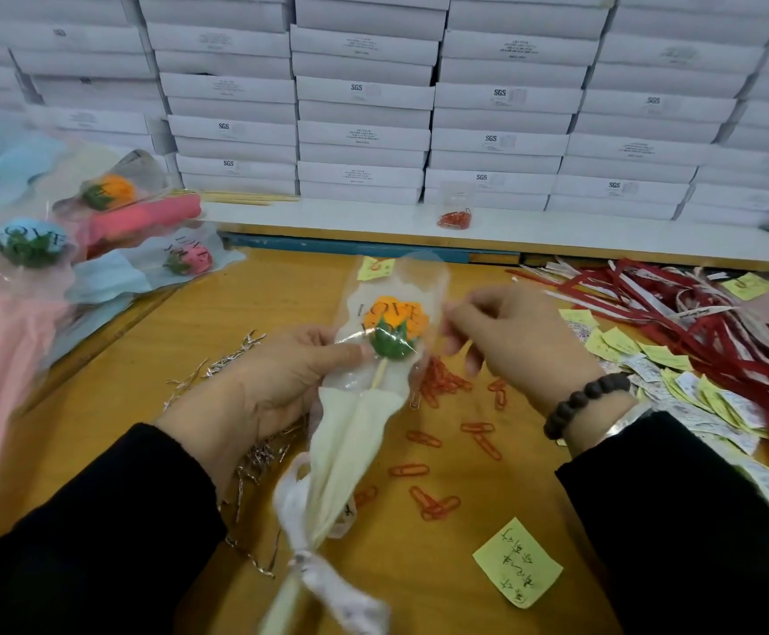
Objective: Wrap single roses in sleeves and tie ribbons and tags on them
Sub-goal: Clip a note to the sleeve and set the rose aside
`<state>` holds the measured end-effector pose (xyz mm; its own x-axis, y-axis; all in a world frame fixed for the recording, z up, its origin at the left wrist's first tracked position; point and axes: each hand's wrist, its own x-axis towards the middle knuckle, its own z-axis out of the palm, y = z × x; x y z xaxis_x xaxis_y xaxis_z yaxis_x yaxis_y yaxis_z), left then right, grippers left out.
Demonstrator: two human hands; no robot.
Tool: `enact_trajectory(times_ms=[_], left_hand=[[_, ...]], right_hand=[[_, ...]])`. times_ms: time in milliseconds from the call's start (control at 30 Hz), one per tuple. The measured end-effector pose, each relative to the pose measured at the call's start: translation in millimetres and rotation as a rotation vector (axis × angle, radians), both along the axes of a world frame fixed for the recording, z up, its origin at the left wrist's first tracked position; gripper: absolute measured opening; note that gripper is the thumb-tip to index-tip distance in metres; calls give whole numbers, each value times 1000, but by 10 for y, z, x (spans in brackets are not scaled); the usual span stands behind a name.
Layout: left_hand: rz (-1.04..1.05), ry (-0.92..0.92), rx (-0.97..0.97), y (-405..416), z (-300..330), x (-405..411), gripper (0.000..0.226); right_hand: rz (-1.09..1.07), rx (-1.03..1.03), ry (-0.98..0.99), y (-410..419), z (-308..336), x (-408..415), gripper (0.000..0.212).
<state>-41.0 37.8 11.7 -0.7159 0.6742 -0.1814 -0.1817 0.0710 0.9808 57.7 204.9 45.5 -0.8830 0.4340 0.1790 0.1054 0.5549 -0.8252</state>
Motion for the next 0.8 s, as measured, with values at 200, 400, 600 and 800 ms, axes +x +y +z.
enact_trajectory(times_ms=[200,400,600,800], left_hand=[[323,9,160,21,23,-15,11],[514,5,292,28,47,-50,14],[120,-78,193,55,84,80,35],[255,-12,218,181,107,208,9]], right_hand=[[451,-16,-531,-410,-47,186,57],[479,-70,-486,-442,-103,186,51],[400,-289,-363,-298,-97,177,21],[218,62,-323,-245,9,208,34]])
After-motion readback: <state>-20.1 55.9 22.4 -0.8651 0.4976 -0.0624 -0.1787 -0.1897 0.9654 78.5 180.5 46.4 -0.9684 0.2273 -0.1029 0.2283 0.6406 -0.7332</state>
